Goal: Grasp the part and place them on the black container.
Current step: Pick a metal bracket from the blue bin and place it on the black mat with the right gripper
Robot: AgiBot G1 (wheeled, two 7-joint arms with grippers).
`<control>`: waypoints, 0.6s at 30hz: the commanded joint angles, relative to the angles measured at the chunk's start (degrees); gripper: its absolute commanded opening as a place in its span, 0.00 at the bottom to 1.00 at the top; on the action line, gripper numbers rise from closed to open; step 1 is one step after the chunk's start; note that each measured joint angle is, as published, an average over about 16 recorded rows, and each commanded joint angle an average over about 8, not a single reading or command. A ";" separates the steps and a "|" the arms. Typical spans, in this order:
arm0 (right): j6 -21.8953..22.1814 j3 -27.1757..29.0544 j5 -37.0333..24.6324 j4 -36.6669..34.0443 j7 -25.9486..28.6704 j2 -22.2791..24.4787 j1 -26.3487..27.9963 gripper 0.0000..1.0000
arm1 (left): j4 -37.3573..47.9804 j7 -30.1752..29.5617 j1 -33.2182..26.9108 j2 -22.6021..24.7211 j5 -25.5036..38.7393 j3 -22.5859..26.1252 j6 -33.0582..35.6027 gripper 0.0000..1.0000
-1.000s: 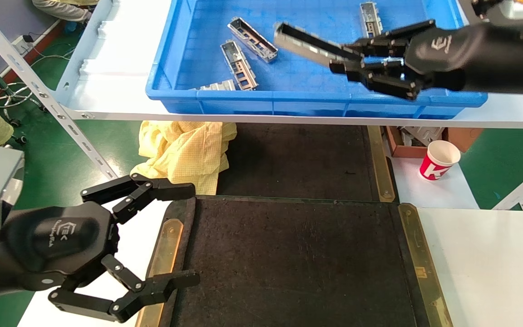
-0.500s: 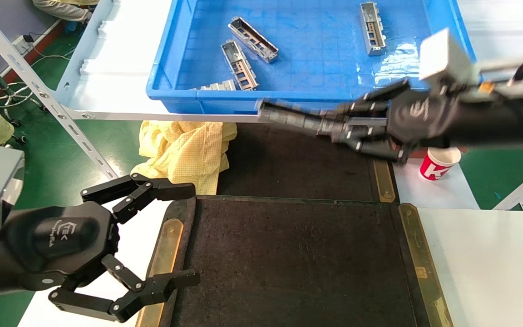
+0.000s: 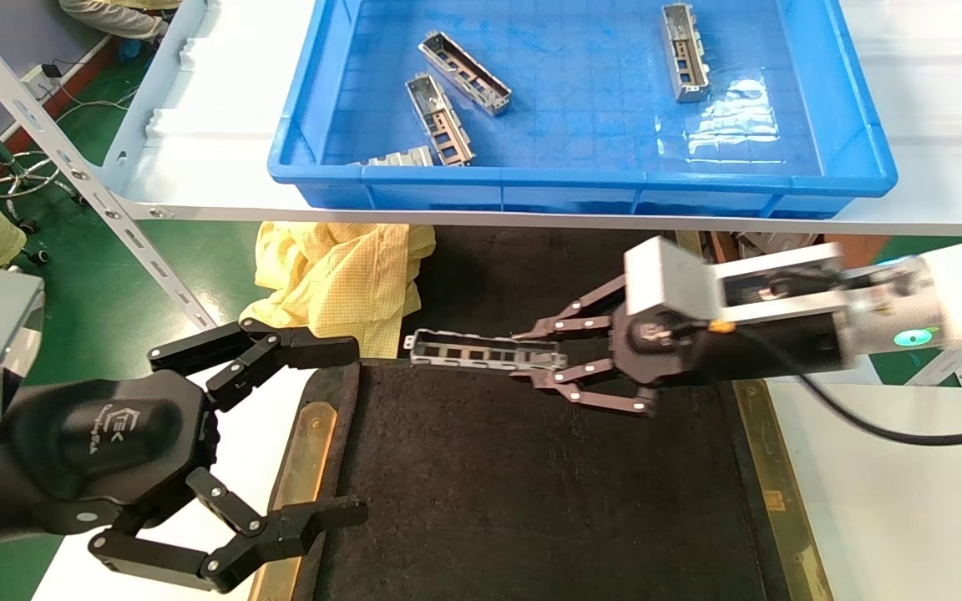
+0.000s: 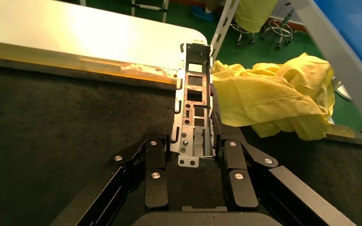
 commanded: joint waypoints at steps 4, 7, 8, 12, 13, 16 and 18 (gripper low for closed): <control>3.13 -1.07 -1.46 -5.10 -5.31 -4.55 -1.47 0.00 | 0.00 0.00 0.00 0.00 0.00 0.00 0.00 1.00; 5.04 -1.48 -2.19 -7.75 -7.75 -7.06 -2.21 0.00 | 0.00 0.00 0.00 0.00 0.00 0.00 0.00 1.00; 5.56 -1.59 -2.36 -8.53 -8.40 -7.83 -2.43 0.00 | 0.00 0.00 0.00 0.00 0.00 0.00 0.00 1.00; 7.30 -1.88 -2.79 -11.31 -10.62 -10.76 -3.42 0.00 | 0.00 0.00 0.00 0.00 0.00 0.00 0.00 1.00; 7.73 -1.92 -2.84 -11.95 -11.11 -11.43 -3.70 0.00 | 0.00 0.00 0.00 0.00 0.00 0.00 0.00 1.00; 9.04 -2.00 -2.93 -13.58 -12.43 -13.16 -4.52 0.00 | 0.00 0.00 0.00 0.00 0.00 0.00 0.00 1.00; 9.89 -2.01 -2.92 -14.37 -13.19 -14.07 -5.05 0.00 | 0.00 0.00 0.00 0.00 0.00 0.00 0.00 1.00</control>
